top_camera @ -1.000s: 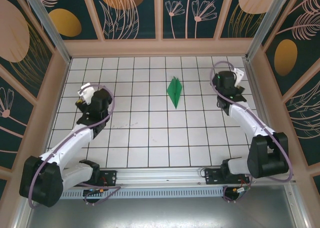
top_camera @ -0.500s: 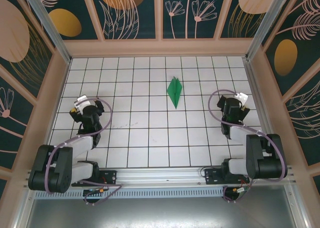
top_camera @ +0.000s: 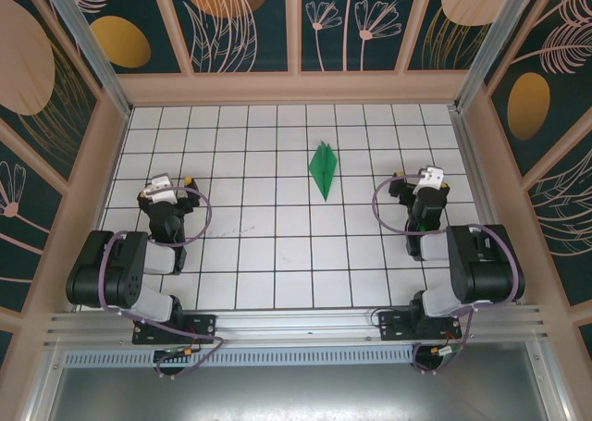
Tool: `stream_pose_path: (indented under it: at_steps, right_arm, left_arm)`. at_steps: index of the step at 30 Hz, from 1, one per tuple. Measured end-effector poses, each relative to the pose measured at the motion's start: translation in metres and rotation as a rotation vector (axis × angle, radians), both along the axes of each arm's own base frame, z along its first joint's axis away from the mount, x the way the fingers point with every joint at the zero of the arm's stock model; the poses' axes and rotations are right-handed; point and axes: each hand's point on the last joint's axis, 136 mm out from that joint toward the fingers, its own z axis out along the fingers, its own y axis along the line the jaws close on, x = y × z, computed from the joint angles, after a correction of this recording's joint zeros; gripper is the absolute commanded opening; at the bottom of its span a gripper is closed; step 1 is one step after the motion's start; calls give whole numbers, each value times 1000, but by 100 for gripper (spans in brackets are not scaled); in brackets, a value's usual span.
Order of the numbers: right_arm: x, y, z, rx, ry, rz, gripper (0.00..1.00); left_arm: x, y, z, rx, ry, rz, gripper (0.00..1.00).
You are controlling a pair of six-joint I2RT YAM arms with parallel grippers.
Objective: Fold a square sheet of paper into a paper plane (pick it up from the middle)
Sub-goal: Reset both arms
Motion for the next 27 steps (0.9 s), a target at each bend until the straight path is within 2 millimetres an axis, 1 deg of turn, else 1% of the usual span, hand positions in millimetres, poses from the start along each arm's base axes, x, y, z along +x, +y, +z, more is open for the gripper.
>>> stream_pose_path:
  at_steps: [4, 9, 15, 27]
  right_arm:
    - [-2, -2, 3, 6, -34, 23, 99]
    - [-5, -2, -6, 14, -25, 41, 99]
    - [-3, 0, -1, 17, -46, 56, 99]
    - [-3, 2, 0, 19, -50, 67, 99]
  left_arm:
    - [2, -3, 5, 3, -21, -18, 99]
    - [4, -2, 7, 3, -26, -11, 99]
    - [4, -2, 7, 3, -27, -10, 98]
    - [7, -2, 10, 3, -33, -14, 99]
